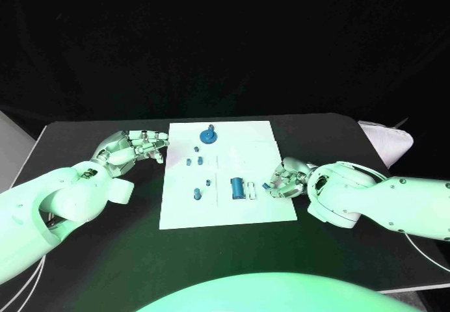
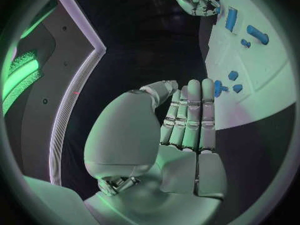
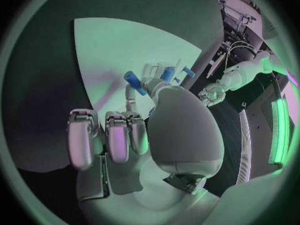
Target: Assemble the parts on the task board
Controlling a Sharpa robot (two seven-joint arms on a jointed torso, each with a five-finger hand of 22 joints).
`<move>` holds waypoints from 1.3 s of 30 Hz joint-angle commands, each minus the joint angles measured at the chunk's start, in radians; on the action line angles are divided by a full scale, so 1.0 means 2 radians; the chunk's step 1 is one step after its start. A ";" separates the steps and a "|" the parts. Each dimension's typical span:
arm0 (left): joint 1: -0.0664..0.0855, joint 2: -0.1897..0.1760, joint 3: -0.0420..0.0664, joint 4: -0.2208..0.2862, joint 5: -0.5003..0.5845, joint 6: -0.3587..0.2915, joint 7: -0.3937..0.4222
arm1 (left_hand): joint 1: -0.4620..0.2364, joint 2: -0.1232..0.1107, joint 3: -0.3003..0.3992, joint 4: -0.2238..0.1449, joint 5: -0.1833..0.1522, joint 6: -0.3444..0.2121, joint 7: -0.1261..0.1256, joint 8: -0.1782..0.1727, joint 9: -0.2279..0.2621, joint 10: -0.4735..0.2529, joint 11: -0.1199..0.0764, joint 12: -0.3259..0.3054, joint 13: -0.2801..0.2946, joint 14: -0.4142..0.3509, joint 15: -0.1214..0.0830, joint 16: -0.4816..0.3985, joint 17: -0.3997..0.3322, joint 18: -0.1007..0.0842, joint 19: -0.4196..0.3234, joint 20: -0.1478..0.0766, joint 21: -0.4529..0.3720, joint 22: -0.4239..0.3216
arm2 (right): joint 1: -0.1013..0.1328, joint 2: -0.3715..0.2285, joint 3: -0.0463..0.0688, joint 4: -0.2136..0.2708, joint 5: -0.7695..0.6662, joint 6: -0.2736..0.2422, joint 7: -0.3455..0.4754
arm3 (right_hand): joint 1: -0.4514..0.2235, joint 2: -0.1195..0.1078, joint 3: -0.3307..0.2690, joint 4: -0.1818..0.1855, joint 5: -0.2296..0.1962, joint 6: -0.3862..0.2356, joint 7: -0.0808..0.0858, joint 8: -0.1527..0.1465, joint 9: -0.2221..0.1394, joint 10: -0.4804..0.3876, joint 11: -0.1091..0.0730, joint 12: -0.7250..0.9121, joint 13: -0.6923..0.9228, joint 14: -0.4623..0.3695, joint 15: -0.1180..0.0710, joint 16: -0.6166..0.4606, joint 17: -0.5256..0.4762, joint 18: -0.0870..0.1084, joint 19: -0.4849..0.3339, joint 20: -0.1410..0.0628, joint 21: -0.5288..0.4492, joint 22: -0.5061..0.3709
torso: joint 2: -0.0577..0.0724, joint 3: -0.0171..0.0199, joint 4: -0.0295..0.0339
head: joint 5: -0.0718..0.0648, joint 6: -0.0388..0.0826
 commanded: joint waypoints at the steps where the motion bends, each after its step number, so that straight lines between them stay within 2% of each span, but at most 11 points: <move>1: 0.000 0.001 0.000 0.001 -0.001 0.008 0.003 | 0.005 0.002 0.004 0.000 0.003 -0.002 0.001 0.002 -0.001 -0.002 -0.001 0.003 -0.001 0.000 -0.001 -0.003 -0.001 0.007 -0.002 0.000 0.004 0.001 | 0.000 0.006 0.000 0.000 0.012 -0.011 0.003 | -0.007 0.000 0.004 -0.001 -0.004 0.004 -0.004 0.002 0.012 0.052 -0.003 0.003 0.132 0.053 -0.003 0.002 0.132 -0.007 0.045 -0.002 0.002 0.120 | 0.000 -0.0008 -0.0001 | 0.000 0.000; 8: 0.000 0.001 0.000 0.001 -0.001 0.008 0.003 | 0.005 0.003 0.005 0.000 0.003 -0.002 0.000 0.003 -0.001 -0.002 -0.001 0.004 -0.001 0.000 -0.001 -0.003 -0.001 0.007 -0.003 0.000 0.004 0.001 | 0.000 0.023 0.000 -0.008 0.016 -0.010 0.002 | -0.020 -0.001 0.004 0.000 -0.011 0.006 -0.004 0.002 0.013 0.052 -0.003 0.003 0.132 0.053 -0.003 0.002 0.132 -0.007 0.045 -0.002 0.003 0.121 | 0.000 -0.0009 0.0004 | 0.000 0.000; 9: 0.000 0.001 0.000 0.001 -0.001 0.008 0.003 | 0.005 0.003 0.005 0.000 0.003 -0.002 0.000 0.003 -0.001 -0.002 -0.001 0.004 -0.001 0.000 -0.001 -0.003 -0.001 0.007 -0.003 0.000 0.004 0.001 | 0.000 0.026 0.000 -0.010 0.017 -0.008 0.001 | -0.023 -0.002 0.004 0.000 -0.010 0.006 -0.004 0.002 0.013 0.052 -0.003 0.003 0.132 0.053 -0.003 0.002 0.132 -0.007 0.045 -0.002 0.002 0.120 | 0.000 -0.0009 0.0006 | 0.000 0.001; 10: 0.000 0.001 0.000 0.001 -0.001 0.008 0.003 | 0.005 0.003 0.005 0.000 0.003 -0.002 0.000 0.003 -0.001 -0.002 -0.001 0.004 -0.001 0.000 -0.001 -0.003 -0.001 0.007 -0.003 0.000 0.004 0.001 | 0.000 0.029 0.000 -0.013 0.018 -0.006 0.001 | -0.030 -0.004 0.001 -0.001 0.003 0.006 -0.004 0.002 0.014 0.052 -0.003 0.003 0.132 0.053 -0.003 0.002 0.132 -0.007 0.045 -0.002 0.002 0.120 | 0.000 -0.0010 0.0007 | 0.000 0.001; 12: 0.000 0.001 0.000 0.002 -0.001 0.008 0.003 | 0.005 0.003 0.005 0.000 0.003 -0.002 0.000 0.003 -0.001 -0.002 -0.001 0.004 -0.001 0.000 -0.001 -0.003 -0.001 0.007 -0.003 0.000 0.004 0.001 | -0.001 0.035 0.000 -0.017 0.019 -0.003 0.000 | -0.033 -0.004 -0.001 -0.001 0.004 0.007 -0.004 0.002 0.014 0.052 -0.003 0.003 0.132 0.053 -0.003 0.002 0.132 -0.006 0.044 -0.002 0.001 0.120 | 0.000 -0.0006 0.0003 | 0.001 0.000; 19: 0.000 0.000 0.000 0.002 -0.001 0.009 0.002 | 0.005 0.003 0.005 0.000 0.003 -0.002 0.000 0.003 -0.001 -0.002 -0.001 0.004 -0.001 0.000 -0.001 -0.003 -0.001 0.007 -0.003 0.000 0.005 0.001 | -0.003 0.048 -0.001 -0.029 0.020 0.001 -0.001 | -0.051 -0.002 -0.009 0.001 -0.003 0.008 -0.003 0.001 0.015 0.052 -0.003 0.003 0.132 0.053 -0.003 0.002 0.132 -0.006 0.044 -0.002 0.001 0.120 | 0.000 -0.0006 0.0001 | 0.002 -0.001; 25: 0.000 0.000 0.000 0.002 -0.001 0.009 0.002 | 0.005 0.003 0.005 0.000 0.003 -0.002 0.000 0.003 -0.001 -0.002 -0.001 0.004 -0.001 0.000 -0.001 -0.003 -0.001 0.007 -0.003 0.000 0.005 0.001 | -0.003 0.053 -0.001 -0.035 0.018 0.002 -0.002 | -0.057 -0.001 -0.012 0.001 -0.006 0.008 -0.003 0.001 0.015 0.052 -0.003 0.003 0.132 0.053 -0.003 0.002 0.132 -0.006 0.044 -0.002 0.001 0.120 | 0.000 -0.0004 0.0001 | 0.003 -0.001; 30: 0.000 0.000 0.000 0.001 -0.001 0.009 0.001 | 0.006 0.003 0.006 -0.001 0.003 -0.002 0.000 0.003 -0.001 -0.002 -0.001 0.004 -0.001 0.000 -0.001 -0.003 -0.001 0.007 -0.003 0.000 0.005 0.002 | -0.003 0.057 -0.001 -0.037 0.017 0.006 -0.002 | -0.069 -0.006 -0.020 0.001 -0.009 0.009 -0.003 0.000 0.014 0.052 -0.002 0.003 0.132 0.053 -0.003 0.002 0.132 -0.006 0.044 -0.001 0.001 0.120 | 0.000 -0.0001 0.0000 | 0.004 -0.002; 33: 0.000 0.001 0.000 0.001 -0.001 0.009 0.001 | 0.006 0.003 0.006 -0.001 0.003 -0.002 0.000 0.003 -0.001 -0.002 -0.001 0.004 -0.001 0.000 -0.001 -0.003 -0.001 0.007 -0.003 0.000 0.005 0.002 | -0.003 0.058 -0.001 -0.038 0.017 0.008 -0.003 | -0.073 -0.007 -0.026 0.000 0.003 0.010 -0.003 -0.001 0.015 0.052 -0.003 0.003 0.132 0.053 -0.003 0.002 0.132 -0.006 0.044 -0.002 0.000 0.120 | 0.000 -0.0004 0.0000 | 0.004 -0.003; 39: 0.000 0.001 0.000 0.001 -0.001 0.009 0.001 | 0.006 0.003 0.006 -0.001 0.003 -0.002 0.000 0.003 -0.001 -0.002 -0.001 0.004 -0.001 0.000 -0.001 -0.003 -0.001 0.007 -0.003 0.000 0.005 0.002 | -0.003 0.060 -0.001 -0.039 0.016 0.011 -0.003 | -0.074 -0.007 -0.027 0.000 0.004 0.010 -0.003 -0.001 0.015 0.052 -0.003 0.003 0.132 0.053 -0.003 0.002 0.132 -0.006 0.044 -0.002 0.001 0.120 | 0.000 -0.0001 -0.0004 | 0.006 -0.003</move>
